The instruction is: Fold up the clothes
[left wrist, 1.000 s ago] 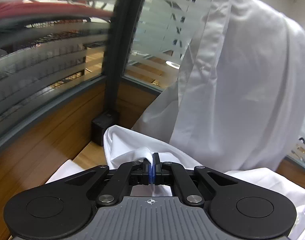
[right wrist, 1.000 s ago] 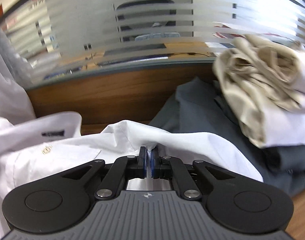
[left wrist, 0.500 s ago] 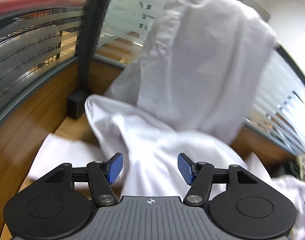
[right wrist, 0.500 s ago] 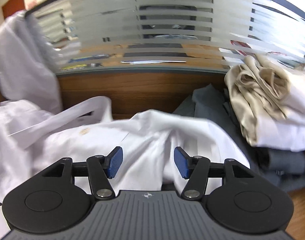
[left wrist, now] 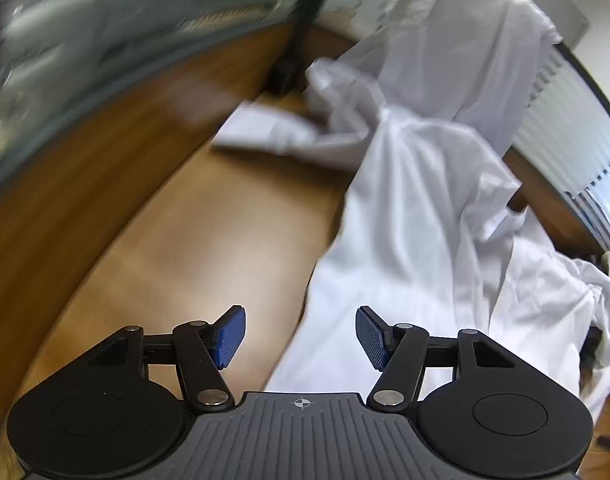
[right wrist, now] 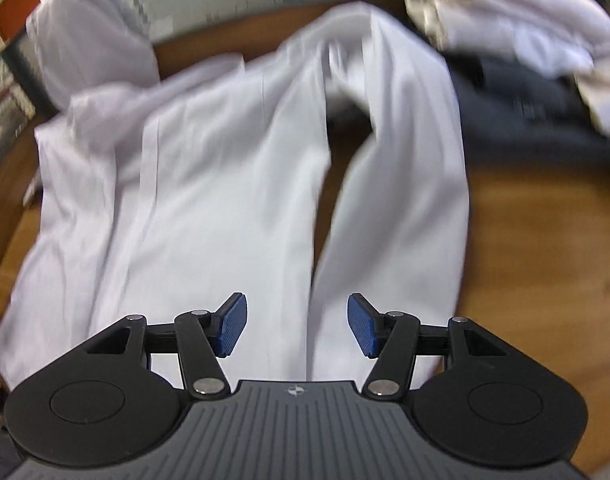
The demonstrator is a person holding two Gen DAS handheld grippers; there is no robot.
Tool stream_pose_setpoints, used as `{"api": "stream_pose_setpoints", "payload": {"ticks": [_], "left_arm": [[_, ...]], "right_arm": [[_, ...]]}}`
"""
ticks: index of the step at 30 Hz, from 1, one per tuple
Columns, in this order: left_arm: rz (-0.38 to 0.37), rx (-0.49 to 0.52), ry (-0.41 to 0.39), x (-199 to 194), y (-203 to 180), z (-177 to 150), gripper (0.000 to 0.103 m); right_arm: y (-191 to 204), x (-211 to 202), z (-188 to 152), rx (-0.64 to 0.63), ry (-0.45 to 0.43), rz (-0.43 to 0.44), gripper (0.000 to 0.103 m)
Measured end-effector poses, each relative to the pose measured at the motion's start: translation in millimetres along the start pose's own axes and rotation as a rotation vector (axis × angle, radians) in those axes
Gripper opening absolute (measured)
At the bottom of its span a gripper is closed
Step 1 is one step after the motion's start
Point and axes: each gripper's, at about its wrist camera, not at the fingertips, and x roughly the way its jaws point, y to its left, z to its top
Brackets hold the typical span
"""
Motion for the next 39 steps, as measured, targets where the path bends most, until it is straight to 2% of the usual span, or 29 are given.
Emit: {"api": "stream_pose_setpoints", "payload": {"ticks": [5,9,10,14,17,18,19,20,21,22,23,24,30,35,39], "left_arm": [[0.054,-0.025,0.028,-12,22,-38,0.064],[0.086,-0.003,0.037,-11,32,-60,0.062],[0.090,0.001,0.043,-10,33,-63,0.061],[0.112,0.016,0.068,-1,36,-71,0.043],[0.113,0.017,0.102,8,35,-75,0.039],[0.110,0.018,0.101,8,34,-77,0.038],[0.104,0.021,0.098,9,33,-79,0.028],[0.093,0.025,0.106,10,32,-81,0.003],[0.097,0.035,0.116,11,30,-82,0.002],[0.111,0.048,0.112,10,27,-84,0.002],[0.126,0.062,0.102,9,25,-86,0.002],[0.138,0.066,0.097,7,23,-87,0.002],[0.174,0.086,0.116,-13,21,-107,0.002],[0.208,0.084,0.151,-27,27,-132,0.002],[0.234,0.090,0.148,-35,27,-146,0.003]], "right_arm": [[4,-3,-53,0.047,0.066,0.022,0.062],[6,2,-80,0.051,0.106,0.012,0.062],[6,3,-85,0.051,0.114,0.007,0.061],[2,11,-93,0.055,0.141,-0.003,0.061],[0,15,-94,0.048,0.155,0.002,0.059],[0,17,-94,0.049,0.161,0.006,0.055],[-1,18,-94,0.049,0.167,0.014,0.051],[-1,20,-93,0.049,0.170,0.023,0.050],[0,20,-93,0.045,0.168,0.032,0.041],[1,21,-92,0.043,0.177,0.049,0.016],[2,22,-92,0.040,0.182,0.056,0.008],[3,22,-92,0.035,0.186,0.061,0.004],[1,11,-97,0.033,0.197,0.076,0.003],[-4,-1,-116,0.038,0.245,0.089,0.003],[-4,-6,-130,0.032,0.306,0.090,0.003]]}}
